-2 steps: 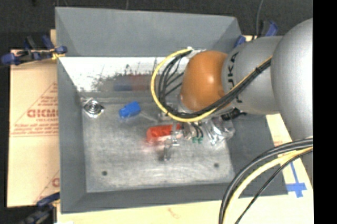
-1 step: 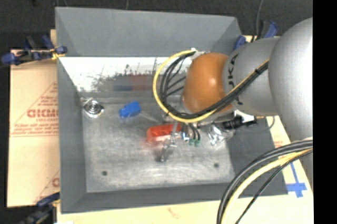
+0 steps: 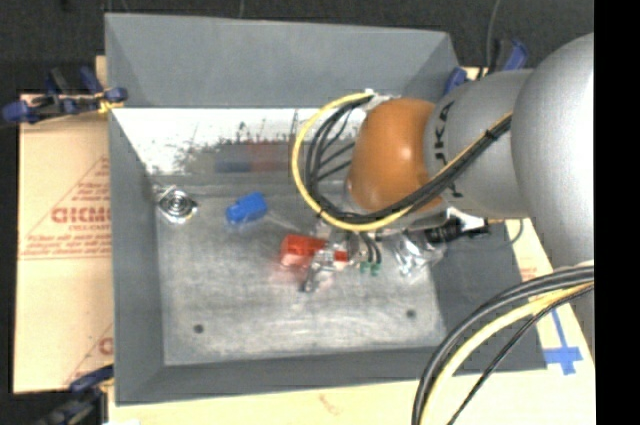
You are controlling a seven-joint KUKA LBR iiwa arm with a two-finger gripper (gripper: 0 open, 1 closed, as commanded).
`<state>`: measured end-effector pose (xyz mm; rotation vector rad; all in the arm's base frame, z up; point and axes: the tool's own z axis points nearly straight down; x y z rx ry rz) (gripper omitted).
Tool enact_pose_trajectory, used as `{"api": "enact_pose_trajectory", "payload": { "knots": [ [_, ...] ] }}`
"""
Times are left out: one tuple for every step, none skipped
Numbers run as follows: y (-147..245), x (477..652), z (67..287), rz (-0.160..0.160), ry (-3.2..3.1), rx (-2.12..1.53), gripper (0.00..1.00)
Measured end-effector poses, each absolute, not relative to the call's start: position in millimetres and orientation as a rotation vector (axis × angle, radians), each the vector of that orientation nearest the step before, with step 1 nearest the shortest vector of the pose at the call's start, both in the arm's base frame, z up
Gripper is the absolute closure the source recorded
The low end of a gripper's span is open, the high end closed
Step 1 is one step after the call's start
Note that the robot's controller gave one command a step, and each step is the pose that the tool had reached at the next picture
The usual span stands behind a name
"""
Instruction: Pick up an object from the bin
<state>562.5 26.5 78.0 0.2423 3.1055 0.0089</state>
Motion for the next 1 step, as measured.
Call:
{"api": "enact_pose_trajectory", "payload": {
  "knots": [
    [29.5,562.7,221.8,0.004,3.122,0.219,1.0]
  ]
}}
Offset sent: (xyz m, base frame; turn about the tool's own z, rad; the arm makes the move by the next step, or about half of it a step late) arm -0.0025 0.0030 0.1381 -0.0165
